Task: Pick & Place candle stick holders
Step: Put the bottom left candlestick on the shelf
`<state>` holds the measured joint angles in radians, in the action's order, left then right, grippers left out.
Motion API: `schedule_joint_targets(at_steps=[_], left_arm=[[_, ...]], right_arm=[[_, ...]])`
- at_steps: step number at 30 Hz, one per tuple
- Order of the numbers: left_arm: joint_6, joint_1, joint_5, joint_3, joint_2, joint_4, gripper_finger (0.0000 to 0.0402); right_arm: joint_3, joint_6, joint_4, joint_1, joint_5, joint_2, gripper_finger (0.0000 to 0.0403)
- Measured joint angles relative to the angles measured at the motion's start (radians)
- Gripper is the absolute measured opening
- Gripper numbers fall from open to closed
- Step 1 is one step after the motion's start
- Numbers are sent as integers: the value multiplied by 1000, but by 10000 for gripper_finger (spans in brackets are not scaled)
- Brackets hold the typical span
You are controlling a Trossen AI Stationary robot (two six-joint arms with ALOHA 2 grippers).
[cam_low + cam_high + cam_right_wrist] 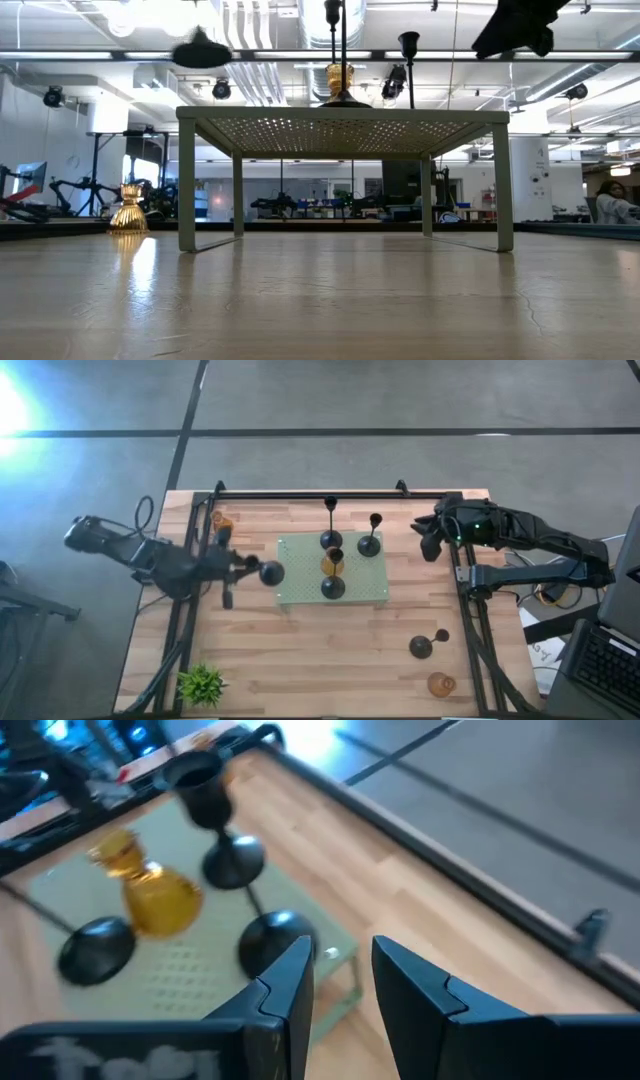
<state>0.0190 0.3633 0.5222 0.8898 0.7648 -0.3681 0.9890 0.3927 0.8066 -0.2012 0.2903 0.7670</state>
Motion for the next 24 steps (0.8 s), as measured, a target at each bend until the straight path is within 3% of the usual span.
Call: schedule_joint_targets(at_steps=[5,10,24], left_arm=[[-12,-238,-147,-2,22,52,17],[-25,-409,-334,-8,71,96,17],[-81,-553,-436,8,217,184,17]], right_arm=[[0,0,0,0,79,-42,98],[0,-16,0,0,83,-61,95],[0,-72,3,0,87,-60,86]])
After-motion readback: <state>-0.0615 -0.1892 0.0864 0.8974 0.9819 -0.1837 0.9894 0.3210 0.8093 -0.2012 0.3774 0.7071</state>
